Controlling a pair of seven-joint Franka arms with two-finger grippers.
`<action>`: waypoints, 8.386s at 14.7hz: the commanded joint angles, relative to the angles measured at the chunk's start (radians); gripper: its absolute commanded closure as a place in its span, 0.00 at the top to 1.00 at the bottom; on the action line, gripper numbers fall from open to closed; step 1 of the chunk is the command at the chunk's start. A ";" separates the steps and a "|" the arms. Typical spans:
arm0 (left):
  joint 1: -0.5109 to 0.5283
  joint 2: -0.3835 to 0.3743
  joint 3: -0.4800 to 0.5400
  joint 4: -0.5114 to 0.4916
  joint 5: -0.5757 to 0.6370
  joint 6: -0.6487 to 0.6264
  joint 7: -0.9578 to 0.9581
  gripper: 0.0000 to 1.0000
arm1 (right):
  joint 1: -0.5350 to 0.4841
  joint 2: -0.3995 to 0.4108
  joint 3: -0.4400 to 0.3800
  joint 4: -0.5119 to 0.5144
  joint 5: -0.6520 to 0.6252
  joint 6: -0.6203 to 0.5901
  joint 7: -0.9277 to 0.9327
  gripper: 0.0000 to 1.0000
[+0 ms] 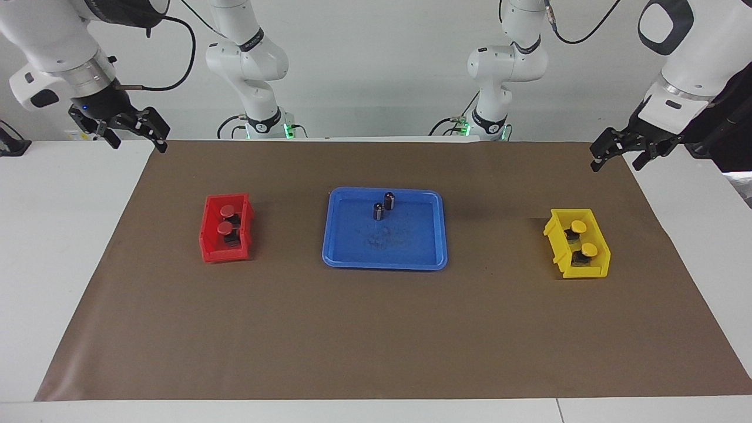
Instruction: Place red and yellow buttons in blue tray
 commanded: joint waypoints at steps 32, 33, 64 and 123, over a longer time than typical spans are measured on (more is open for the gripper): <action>-0.081 -0.033 -0.019 -0.027 -0.007 -0.042 0.010 1.00 | 0.086 -0.114 -0.002 -0.799 0.085 0.761 -0.003 0.60; -0.079 -0.033 -0.019 -0.027 -0.007 -0.042 0.010 1.00 | 0.087 -0.106 -0.002 -0.808 0.085 0.769 -0.002 0.59; -0.067 -0.033 -0.019 -0.027 -0.007 -0.042 0.010 1.00 | 0.082 -0.102 -0.005 -0.663 0.068 0.502 -0.057 0.18; 0.096 0.239 -0.016 -0.358 -0.007 0.694 0.050 0.65 | 0.106 -0.028 -0.002 -0.781 0.083 0.907 -0.134 0.58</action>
